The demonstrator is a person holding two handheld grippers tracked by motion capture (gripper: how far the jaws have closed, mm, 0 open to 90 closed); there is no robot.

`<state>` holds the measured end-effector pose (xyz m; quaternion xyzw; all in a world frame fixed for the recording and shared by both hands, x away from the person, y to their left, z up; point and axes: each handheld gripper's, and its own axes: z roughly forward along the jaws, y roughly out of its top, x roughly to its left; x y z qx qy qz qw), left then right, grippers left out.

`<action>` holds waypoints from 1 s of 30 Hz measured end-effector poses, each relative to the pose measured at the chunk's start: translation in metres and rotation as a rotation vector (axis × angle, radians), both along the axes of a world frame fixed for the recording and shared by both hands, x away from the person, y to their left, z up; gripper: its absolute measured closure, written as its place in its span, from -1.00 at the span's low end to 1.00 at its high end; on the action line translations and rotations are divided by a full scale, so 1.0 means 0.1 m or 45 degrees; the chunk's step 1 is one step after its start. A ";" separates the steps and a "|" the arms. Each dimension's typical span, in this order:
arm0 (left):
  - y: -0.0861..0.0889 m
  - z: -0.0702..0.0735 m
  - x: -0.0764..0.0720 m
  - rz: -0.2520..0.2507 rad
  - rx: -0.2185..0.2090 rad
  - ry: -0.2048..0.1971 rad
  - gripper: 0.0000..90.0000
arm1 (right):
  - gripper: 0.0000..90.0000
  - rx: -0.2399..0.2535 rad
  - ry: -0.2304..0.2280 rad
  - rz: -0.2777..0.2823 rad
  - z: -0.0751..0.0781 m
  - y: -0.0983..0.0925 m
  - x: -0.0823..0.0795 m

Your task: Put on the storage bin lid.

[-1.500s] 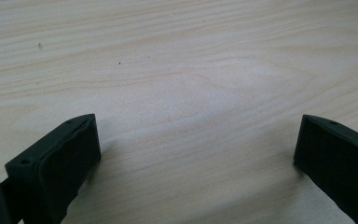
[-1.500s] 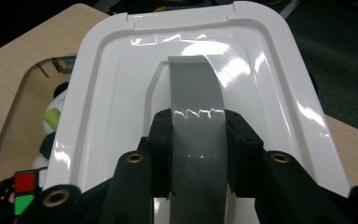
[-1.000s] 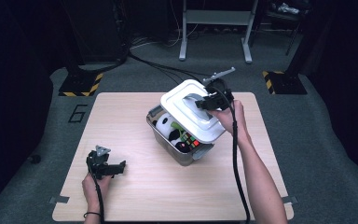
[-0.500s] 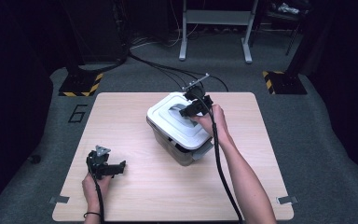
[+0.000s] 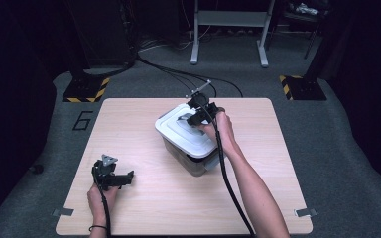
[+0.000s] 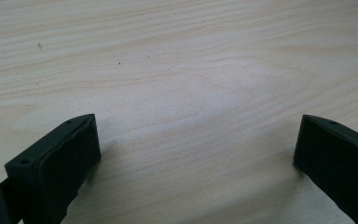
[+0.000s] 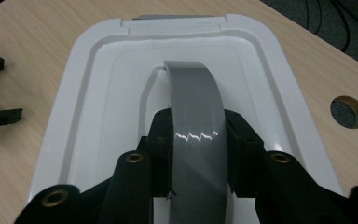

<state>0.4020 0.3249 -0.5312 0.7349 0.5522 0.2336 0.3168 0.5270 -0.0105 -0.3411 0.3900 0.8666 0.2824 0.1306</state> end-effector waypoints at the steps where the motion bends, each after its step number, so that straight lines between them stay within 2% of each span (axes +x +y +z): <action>1: 0.00 0.00 0.00 0.001 -0.001 0.000 -1.00 | 0.48 -0.007 -0.005 0.000 0.00 0.00 0.00; 5: 0.00 0.00 0.00 0.000 0.000 0.000 -1.00 | 0.48 -0.060 -0.026 -0.005 0.00 0.04 -0.01; 8: 0.00 0.00 0.00 0.000 0.001 0.000 -1.00 | 0.47 -0.047 -0.019 0.005 0.00 0.03 -0.01; 9: 0.00 0.00 0.00 0.000 0.000 0.002 -1.00 | 0.46 -0.034 -0.035 0.008 0.00 0.02 -0.01; 14: 0.00 0.00 0.00 -0.001 0.001 0.001 -1.00 | 0.30 -0.027 -0.021 0.008 -0.01 0.03 -0.02; 16: 0.00 0.00 0.00 0.000 0.000 0.001 -1.00 | 0.15 -0.024 -0.023 0.017 -0.01 0.03 -0.02; 18: 0.00 0.00 0.00 0.000 0.000 0.001 -1.00 | 0.08 -0.028 -0.028 0.033 0.00 0.00 -0.01; 24: 0.00 0.00 0.00 0.000 0.000 0.001 -1.00 | -0.50 0.040 -0.012 0.029 0.06 -0.11 -0.04; 27: 0.00 0.00 0.00 -0.001 0.001 0.001 -1.00 | -0.66 0.041 -0.014 0.038 0.10 -0.17 -0.07; 30: 0.00 0.00 0.00 0.000 0.001 0.000 -1.00 | -0.71 0.066 -0.007 0.046 0.15 -0.24 -0.13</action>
